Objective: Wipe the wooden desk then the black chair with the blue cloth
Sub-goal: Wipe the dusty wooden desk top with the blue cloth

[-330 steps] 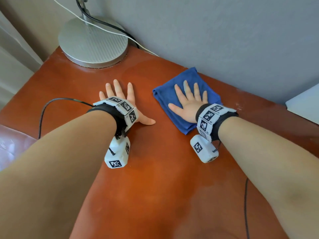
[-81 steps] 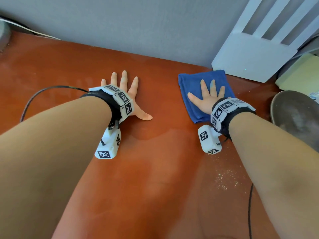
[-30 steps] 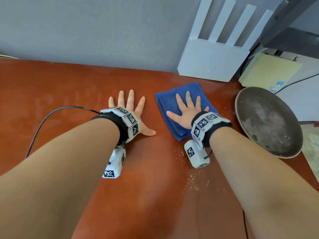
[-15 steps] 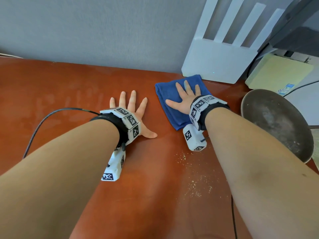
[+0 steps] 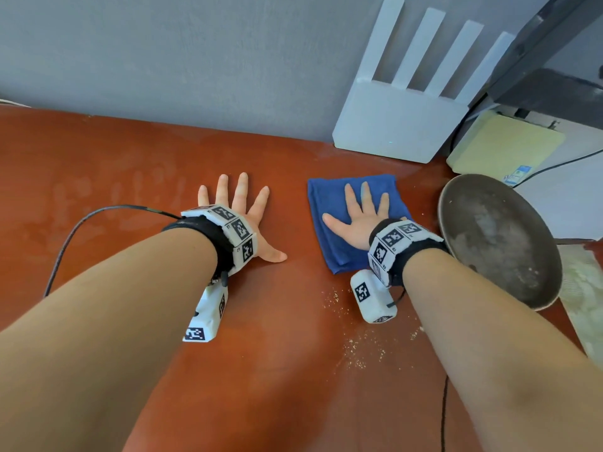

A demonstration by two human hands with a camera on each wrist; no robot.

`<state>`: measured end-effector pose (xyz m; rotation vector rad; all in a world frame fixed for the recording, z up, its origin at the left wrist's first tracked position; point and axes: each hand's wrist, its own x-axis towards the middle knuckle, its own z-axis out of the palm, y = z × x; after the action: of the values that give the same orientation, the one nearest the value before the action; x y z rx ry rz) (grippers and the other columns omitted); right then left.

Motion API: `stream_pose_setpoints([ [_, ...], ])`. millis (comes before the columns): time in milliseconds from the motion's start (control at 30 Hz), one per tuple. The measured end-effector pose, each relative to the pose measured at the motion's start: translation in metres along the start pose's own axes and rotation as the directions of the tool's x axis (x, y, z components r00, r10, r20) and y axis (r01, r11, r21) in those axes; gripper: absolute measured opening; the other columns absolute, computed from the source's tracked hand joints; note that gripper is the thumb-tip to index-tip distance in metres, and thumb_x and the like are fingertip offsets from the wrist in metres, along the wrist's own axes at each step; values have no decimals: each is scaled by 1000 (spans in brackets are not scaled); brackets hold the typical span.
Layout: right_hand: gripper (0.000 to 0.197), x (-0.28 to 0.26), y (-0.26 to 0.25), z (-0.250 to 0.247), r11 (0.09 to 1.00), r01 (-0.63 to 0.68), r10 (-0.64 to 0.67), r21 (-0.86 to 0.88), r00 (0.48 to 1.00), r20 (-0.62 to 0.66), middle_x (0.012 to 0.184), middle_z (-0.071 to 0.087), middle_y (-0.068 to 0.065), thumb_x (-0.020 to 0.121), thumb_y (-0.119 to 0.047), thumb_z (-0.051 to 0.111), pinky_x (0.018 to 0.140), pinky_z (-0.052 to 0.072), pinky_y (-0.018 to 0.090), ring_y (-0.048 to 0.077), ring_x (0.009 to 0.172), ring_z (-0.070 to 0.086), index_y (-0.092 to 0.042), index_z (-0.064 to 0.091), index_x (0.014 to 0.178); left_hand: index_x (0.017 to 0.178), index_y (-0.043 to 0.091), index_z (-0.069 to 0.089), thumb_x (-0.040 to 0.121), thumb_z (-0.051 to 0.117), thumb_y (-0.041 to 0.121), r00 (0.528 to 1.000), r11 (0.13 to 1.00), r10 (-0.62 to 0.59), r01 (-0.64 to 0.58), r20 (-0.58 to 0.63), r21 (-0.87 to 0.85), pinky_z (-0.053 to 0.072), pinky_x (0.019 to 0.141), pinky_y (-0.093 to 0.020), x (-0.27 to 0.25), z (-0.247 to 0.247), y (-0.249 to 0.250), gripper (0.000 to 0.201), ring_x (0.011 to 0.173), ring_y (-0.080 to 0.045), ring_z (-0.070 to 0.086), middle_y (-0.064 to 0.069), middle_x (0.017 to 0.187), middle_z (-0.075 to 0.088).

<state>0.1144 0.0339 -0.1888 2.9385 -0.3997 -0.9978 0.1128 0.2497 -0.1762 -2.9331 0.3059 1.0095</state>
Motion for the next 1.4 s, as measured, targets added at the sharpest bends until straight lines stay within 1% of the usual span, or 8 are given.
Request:
stream_pose_setpoints([
  [267,84,23,17,-33,964,-188,204,187,976,-74,156,-17,-2,82,-79,19,112,0,60,43,140,-12,-36,-9,148,143,36,-26,61,49,87,1000,1000,-20,20,-5,23,-12,111,-56,5,4,1,122,138,-33,-29,-3,149,-36],
  [433,89,16,17,-26,890,-307,348,336,935,-66,156,-16,8,81,-78,24,113,0,58,45,141,-4,-30,-4,150,143,35,-26,61,49,87,1000,1000,-19,19,-2,21,-11,111,-56,4,2,0,122,139,-33,-28,-3,150,-36],
  [533,89,-4,12,-12,858,-354,391,372,920,-25,156,-17,5,81,-79,24,110,-1,63,47,139,-10,-31,-7,149,144,34,-25,62,50,86,1000,1000,-15,15,-7,21,-11,111,-56,2,1,0,122,139,-33,-27,-4,150,-35],
  [700,86,-43,-8,14,935,-263,261,240,965,39,155,-23,2,83,-77,19,109,0,65,45,138,-18,-31,-16,147,144,35,-23,60,52,87,1000,1000,-6,6,-3,0,-11,111,-56,2,1,-1,124,139,-33,-27,-4,151,-34],
  [900,87,-14,-5,-12,979,-134,134,152,991,9,155,-23,0,81,-79,20,111,-3,61,45,139,-17,-35,-15,146,145,36,-22,57,51,88,999,1000,2,-3,-35,-13,-11,110,-57,5,6,-2,125,140,-34,-26,-3,152,-32],
  [1200,82,-51,31,21,901,-323,323,291,945,49,155,-23,-2,83,-77,20,111,-3,62,40,140,-19,-37,-14,146,145,36,-21,59,50,88,999,1000,-2,2,-51,-5,-9,111,-57,4,5,0,123,140,-34,-25,-3,152,-31],
  [1300,84,-70,19,36,919,-305,290,249,952,97,153,-27,-1,83,-77,18,109,-1,65,42,138,-22,-34,-20,145,145,35,-21,60,50,87,999,1000,-4,4,-45,2,-8,111,-57,1,4,1,123,140,-34,-24,-4,152,-31],
  [1400,86,-61,5,33,957,-218,209,191,976,65,153,-29,0,82,-78,17,109,-1,64,43,137,-23,-33,-21,145,145,35,-21,60,52,86,999,1000,-9,9,-37,1,-8,111,-57,1,2,2,123,140,-34,-24,-4,152,-31],
])
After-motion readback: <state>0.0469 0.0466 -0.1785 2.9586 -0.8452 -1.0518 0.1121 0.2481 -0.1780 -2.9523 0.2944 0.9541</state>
